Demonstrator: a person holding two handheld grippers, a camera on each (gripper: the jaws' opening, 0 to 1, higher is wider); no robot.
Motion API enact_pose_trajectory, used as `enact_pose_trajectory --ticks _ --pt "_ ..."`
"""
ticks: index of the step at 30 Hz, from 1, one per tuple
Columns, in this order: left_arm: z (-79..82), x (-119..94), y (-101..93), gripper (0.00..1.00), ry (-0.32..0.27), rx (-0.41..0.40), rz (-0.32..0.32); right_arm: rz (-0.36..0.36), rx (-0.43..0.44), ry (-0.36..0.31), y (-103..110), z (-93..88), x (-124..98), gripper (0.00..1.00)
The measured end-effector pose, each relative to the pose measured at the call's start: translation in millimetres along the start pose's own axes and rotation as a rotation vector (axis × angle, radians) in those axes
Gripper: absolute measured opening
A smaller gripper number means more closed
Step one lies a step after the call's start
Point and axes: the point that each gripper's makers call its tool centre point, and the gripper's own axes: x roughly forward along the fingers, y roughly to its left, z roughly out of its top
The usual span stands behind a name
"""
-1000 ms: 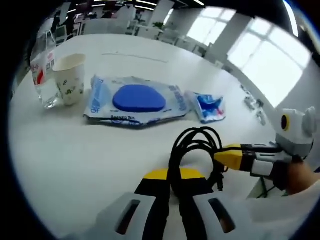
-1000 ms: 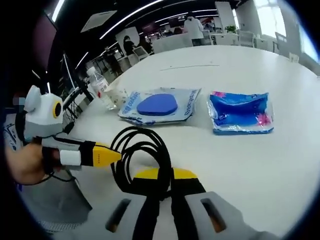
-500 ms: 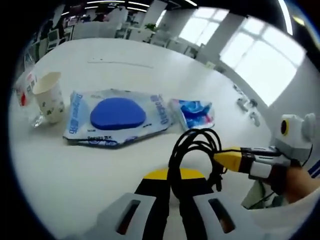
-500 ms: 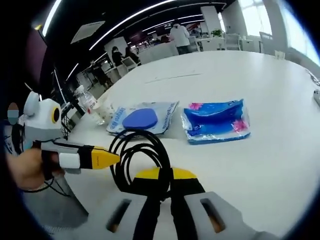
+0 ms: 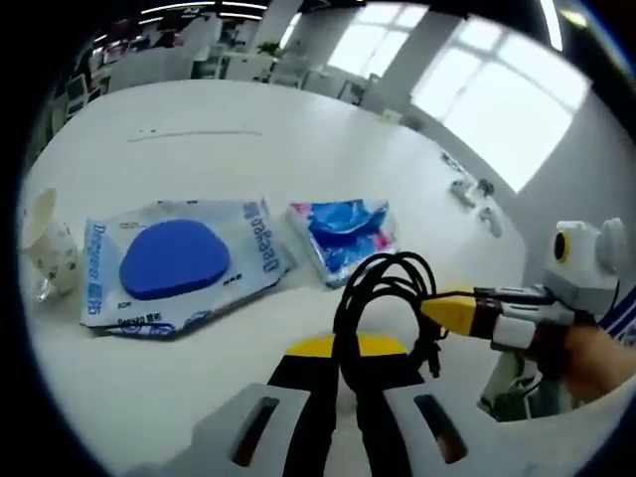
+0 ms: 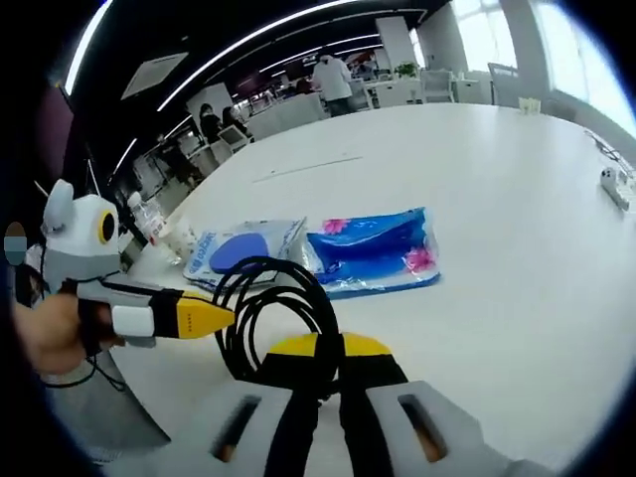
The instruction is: Arrange the tabletop items into an orderly group along one side of the table until the central work area is clear of visible clutter.
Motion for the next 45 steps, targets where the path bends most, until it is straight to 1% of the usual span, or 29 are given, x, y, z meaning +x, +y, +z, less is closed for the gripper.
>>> enact_pose_trajectory --ticks 2,4,7,12,14,16,19,22,26,29,35,45 --pt "2.3 5.2 -3.8 0.00 0.003 0.007 -0.006 -0.006 0.020 0.000 -8.6 0.6 0.6 0.02" --pt "2.3 9.2 -10.8 0.00 0.016 0.024 -0.011 -0.016 0.022 0.001 -16.1 0.7 0.2 0.02" --pt "3.9 14.8 -14.2 0.00 0.020 0.032 -0.016 -0.024 0.026 0.002 -23.7 0.3 -2.1 0.02" --pt "4.5 19.9 -22.7 0.00 0.036 0.044 -0.024 -0.031 0.033 0.003 -29.9 0.1 -4.4 0.02" --pt "4.0 21.9 -22.7 0.00 0.041 0.043 -0.027 -0.031 0.034 0.004 -30.6 -0.5 -4.9 0.02" --pt "1.9 23.9 -23.5 0.00 0.050 0.046 -0.027 -0.030 0.037 0.010 -30.5 -2.2 -4.9 0.02" --pt "-2.8 26.0 -26.0 0.00 0.070 0.072 -0.029 -0.033 0.030 0.026 -30.9 -6.9 -4.6 0.02" --pt "-5.8 28.4 -29.1 0.00 0.082 0.073 -0.031 -0.040 0.035 0.039 -38.4 -10.8 -1.2 0.02" --pt "-8.0 35.1 -26.6 0.00 0.095 0.070 -0.033 -0.047 0.033 0.051 -46.1 -13.7 3.0 0.02" --pt "-10.0 40.7 -24.3 0.00 0.110 0.091 -0.033 -0.050 0.037 0.062 -47.5 -16.2 4.4 0.02" --pt "-7.6 46.2 -18.7 0.00 0.115 0.086 -0.035 -0.056 0.043 0.073 -53.5 -17.4 11.3 0.02" --pt "-8.4 51.7 -8.7 0.01 0.143 0.114 -0.026 -0.054 0.041 0.098 -47.1 -19.1 19.4 0.02"
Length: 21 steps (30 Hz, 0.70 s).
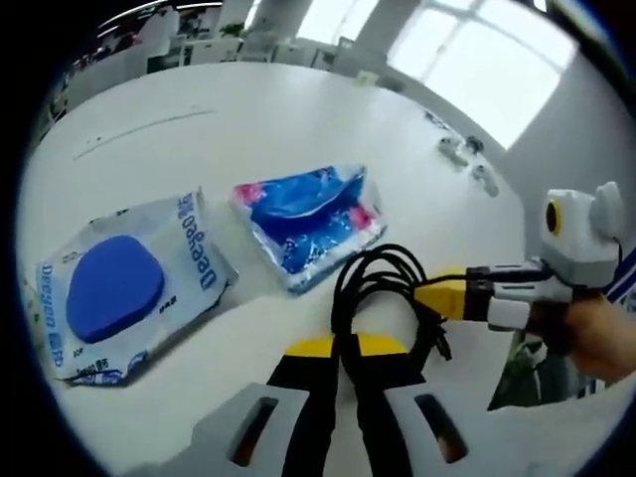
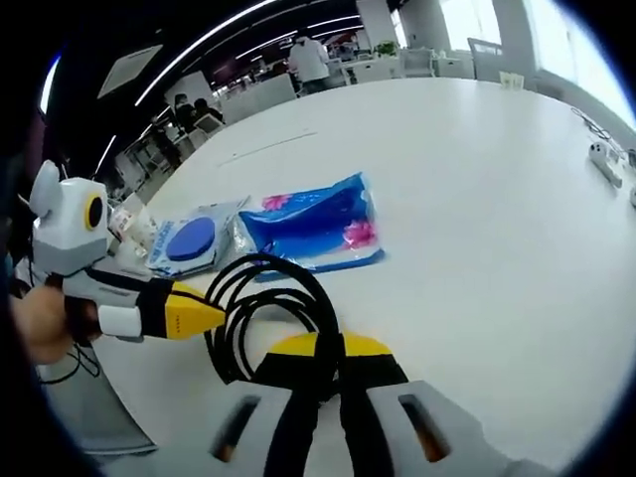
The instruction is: Arrange the tabletop items into an orderly group along one side of the table until the central work area is clear of visible clutter.
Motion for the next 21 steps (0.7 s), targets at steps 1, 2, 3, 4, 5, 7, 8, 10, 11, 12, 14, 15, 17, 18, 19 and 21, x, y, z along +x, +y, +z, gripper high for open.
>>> enact_pose_trajectory --ticks 1,2,3,4,5,7,8,10,11,12,14,15,17,18,19,21 --pt "-0.2 0.6 1.1 0.01 0.002 0.000 0.002 0.001 -0.001 -0.001 0.4 0.2 -0.1 0.02" --pt "-0.7 1.2 1.8 0.00 0.005 -0.001 0.004 0.002 -0.001 0.001 1.4 0.5 0.7 0.02" --pt "-0.9 1.8 2.5 0.00 0.006 -0.002 0.004 0.001 -0.002 0.001 1.6 0.7 0.9 0.02" --pt "-1.2 2.0 2.4 0.00 0.008 -0.003 0.004 0.000 -0.005 0.002 1.9 1.1 1.2 0.02" --pt "-1.3 2.4 2.6 0.00 0.008 -0.007 0.000 0.000 -0.008 0.002 2.2 1.3 1.6 0.02" --pt "-2.7 3.7 5.1 0.00 0.010 -0.012 0.000 0.001 -0.011 0.004 2.2 1.0 2.4 0.02" --pt "-3.5 4.2 5.6 0.00 0.011 -0.013 0.000 0.003 -0.012 0.004 2.4 1.1 2.6 0.02" --pt "-4.1 4.5 5.6 0.00 0.011 -0.015 0.000 0.007 -0.018 0.005 2.7 1.3 2.9 0.02" --pt "-4.0 4.6 5.6 0.00 0.011 -0.015 -0.001 0.007 -0.026 0.005 2.7 1.3 3.0 0.02" --pt "-4.2 4.7 5.2 0.00 0.012 -0.013 0.000 0.007 -0.030 0.005 3.0 1.3 3.1 0.03" --pt "-4.3 5.2 5.4 0.00 0.014 -0.007 0.002 0.010 -0.029 0.005 0.4 1.5 4.9 0.03" --pt "-4.2 5.2 5.5 0.00 0.013 -0.007 0.003 0.011 -0.028 0.004 0.8 1.5 4.3 0.03" --pt "-4.3 5.3 5.3 0.00 0.012 -0.007 0.004 0.013 -0.028 0.004 -0.5 1.4 5.2 0.03" --pt "-4.6 5.6 5.6 0.00 0.010 -0.013 0.004 0.014 -0.029 0.003 -1.3 1.4 5.8 0.03" --pt "-4.8 5.6 5.8 0.00 0.009 -0.018 0.004 0.015 -0.029 0.003 -2.7 1.3 6.7 0.03" --pt "-4.9 5.1 5.0 0.00 0.005 -0.011 0.004 0.016 -0.031 0.003 -5.1 1.3 8.4 0.03"
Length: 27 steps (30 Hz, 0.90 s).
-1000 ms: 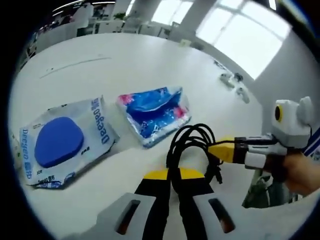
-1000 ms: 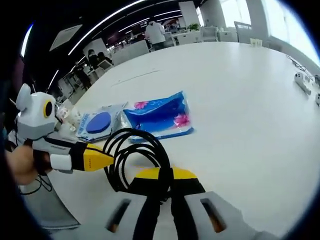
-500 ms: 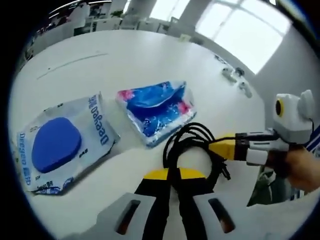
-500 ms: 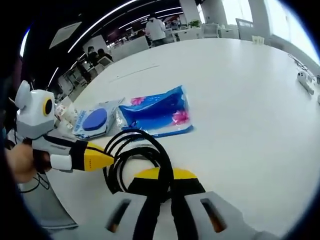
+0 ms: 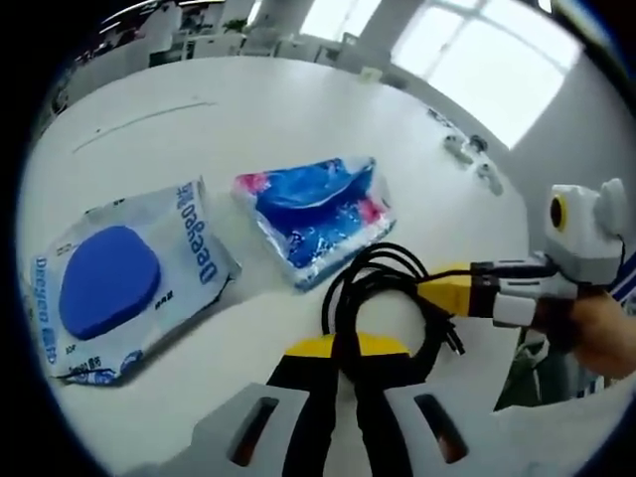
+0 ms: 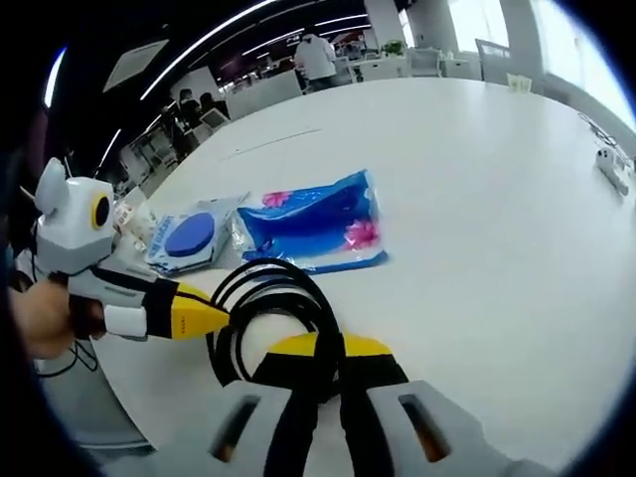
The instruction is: Arrange the tabletop items into an orderly group along one side of the table until the central work area is clear of visible clutter.
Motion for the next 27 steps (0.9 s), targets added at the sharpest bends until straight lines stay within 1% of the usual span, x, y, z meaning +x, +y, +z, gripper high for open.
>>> enact_pose_trajectory --ticks 5,7,8,9,10,11,12,13,15,16,19,21,23,24,25,27 --pt "-0.4 0.4 -0.8 0.01 -0.002 0.011 -0.004 0.000 -0.018 0.004 -0.6 -0.1 0.7 0.03" --pt "-0.5 0.0 -0.5 0.01 -0.006 -0.022 -0.014 -0.001 -0.033 0.011 0.7 0.2 0.0 0.03" --pt "-0.4 -1.0 -0.1 0.02 -0.009 -0.051 -0.016 -0.001 -0.047 0.017 1.5 0.6 -0.4 0.04" --pt "0.0 -1.8 0.6 0.02 -0.013 -0.053 -0.012 -0.002 -0.080 0.019 2.5 1.5 -0.9 0.05" --pt "-0.1 -2.4 0.5 0.02 -0.014 -0.051 -0.009 -0.004 -0.091 0.019 3.1 1.9 -1.1 0.05" --pt "0.5 -4.1 1.2 0.03 -0.017 -0.041 0.003 -0.009 -0.119 0.005 3.9 4.0 -1.6 0.07" --pt "2.4 -6.0 4.1 0.05 -0.027 -0.019 0.020 -0.008 -0.115 0.006 4.8 3.1 -2.0 0.09" --pt "4.6 -8.4 4.5 0.07 -0.039 -0.009 0.023 -0.007 -0.113 0.007 3.8 3.0 -2.1 0.11" --pt "7.3 -11.3 4.7 0.10 -0.050 -0.022 0.014 0.004 -0.093 0.003 4.8 3.1 -3.5 0.17" --pt "10.1 -14.0 5.5 0.11 -0.064 -0.029 0.013 0.000 -0.076 -0.013 3.9 5.5 -5.4 0.19" --pt "15.6 -19.5 8.7 0.18 -0.089 -0.025 0.022 -0.015 -0.084 -0.029 0.8 9.4 -10.2 0.31" --pt "18.4 -21.9 8.0 0.23 -0.102 -0.009 0.011 -0.004 -0.084 -0.056 1.5 15.2 -14.0 0.38" --pt "22.7 -23.3 4.5 0.37 -0.128 0.018 -0.010 0.028 -0.086 -0.077 5.4 19.1 -16.3 0.41" --pt "22.2 -23.8 4.5 0.44 -0.127 0.024 -0.009 0.028 -0.085 -0.076 5.7 19.0 -17.8 0.43" --pt "22.9 -24.8 5.6 0.48 -0.133 0.035 -0.003 0.028 -0.089 -0.076 6.0 19.1 -18.5 0.45" --pt "23.3 -26.8 5.9 0.51 -0.138 0.031 -0.001 0.025 -0.095 -0.078 4.7 19.6 -19.0 0.52"
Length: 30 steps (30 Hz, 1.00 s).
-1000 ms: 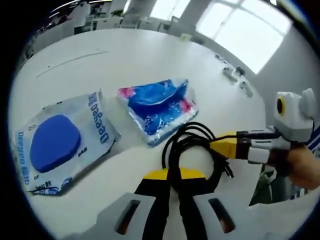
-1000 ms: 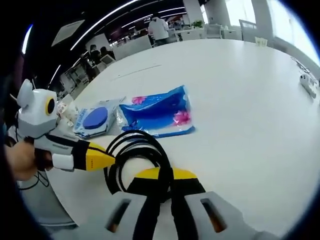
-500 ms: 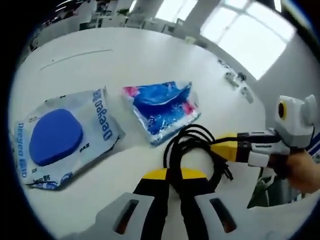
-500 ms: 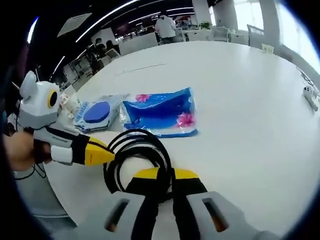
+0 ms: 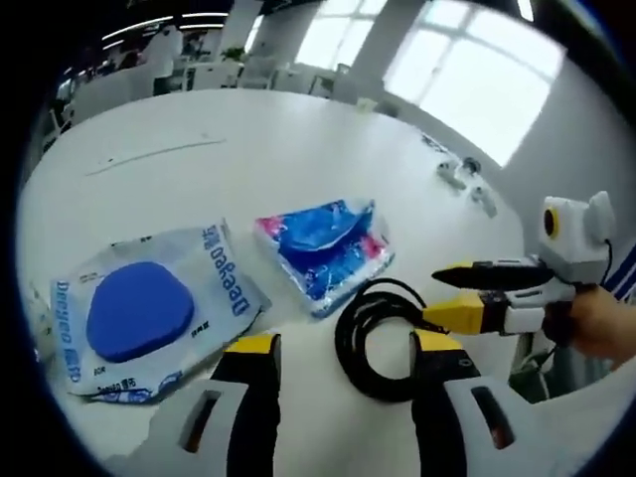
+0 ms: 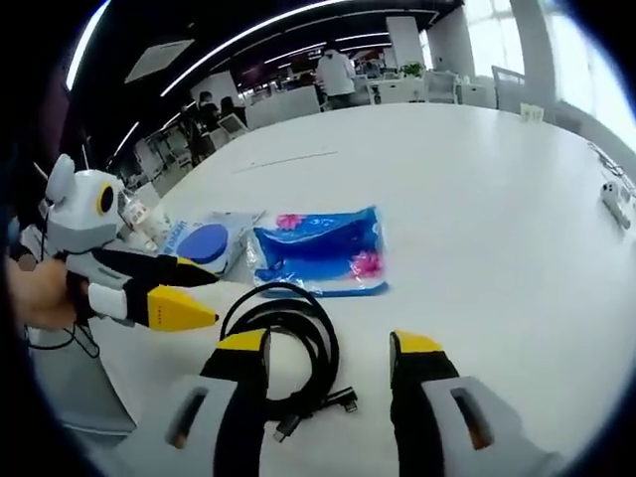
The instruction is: Arrange the tabletop items into an orderly group along one side of the table until the central work area is clear of visible clutter.
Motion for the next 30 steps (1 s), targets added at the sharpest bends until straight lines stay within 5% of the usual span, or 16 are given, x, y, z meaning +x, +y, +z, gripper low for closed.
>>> enact_pose_trajectory --ticks 7,19,30 --pt "-1.5 -2.9 3.5 0.74 0.013 0.026 0.036 -0.003 0.022 -0.009 0.2 2.1 -2.9 0.66" --pt "1.6 -25.1 19.2 0.74 -0.010 0.028 0.050 0.016 0.000 -0.021 10.2 11.2 -10.4 0.67" --pt "-14.8 -65.3 53.3 0.74 -0.032 -0.004 0.135 0.027 -0.007 -0.014 14.5 3.6 -22.7 0.67"
